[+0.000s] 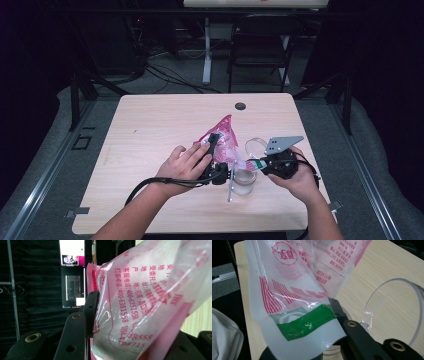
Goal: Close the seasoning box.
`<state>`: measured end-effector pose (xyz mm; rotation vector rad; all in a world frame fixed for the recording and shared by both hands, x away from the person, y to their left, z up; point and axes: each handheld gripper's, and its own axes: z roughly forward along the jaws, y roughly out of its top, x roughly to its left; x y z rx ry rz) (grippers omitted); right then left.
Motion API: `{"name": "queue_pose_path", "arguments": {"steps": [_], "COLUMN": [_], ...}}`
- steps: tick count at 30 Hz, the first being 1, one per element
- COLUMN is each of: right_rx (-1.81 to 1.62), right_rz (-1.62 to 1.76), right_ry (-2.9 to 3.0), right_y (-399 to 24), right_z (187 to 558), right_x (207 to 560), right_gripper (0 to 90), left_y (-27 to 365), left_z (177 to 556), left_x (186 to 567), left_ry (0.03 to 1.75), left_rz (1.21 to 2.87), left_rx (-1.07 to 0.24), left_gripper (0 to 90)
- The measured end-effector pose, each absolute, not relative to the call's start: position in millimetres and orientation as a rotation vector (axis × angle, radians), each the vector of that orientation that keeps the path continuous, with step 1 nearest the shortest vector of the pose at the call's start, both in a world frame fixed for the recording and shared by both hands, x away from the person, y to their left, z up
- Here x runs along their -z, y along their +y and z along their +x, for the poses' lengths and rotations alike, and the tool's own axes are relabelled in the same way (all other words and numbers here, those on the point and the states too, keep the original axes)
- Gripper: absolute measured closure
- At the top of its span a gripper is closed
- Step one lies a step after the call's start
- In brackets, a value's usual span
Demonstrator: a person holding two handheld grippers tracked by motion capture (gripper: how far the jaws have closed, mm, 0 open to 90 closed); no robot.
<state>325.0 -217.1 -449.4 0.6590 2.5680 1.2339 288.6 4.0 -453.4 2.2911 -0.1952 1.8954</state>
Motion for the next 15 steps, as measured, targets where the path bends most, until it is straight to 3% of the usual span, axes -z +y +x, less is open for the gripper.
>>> {"name": "queue_pose_path", "arguments": {"steps": [15], "right_rx": [-1.238], "right_rz": [0.665], "right_ry": [2.569], "right_y": [-216.8], "right_z": [325.4], "right_x": [450.5], "right_gripper": [89.8], "left_y": [3.3], "left_z": [288.2], "left_x": [453.5], "left_ry": [-0.195], "left_rz": [2.287], "left_rx": [-1.895], "left_gripper": [64.2]}}
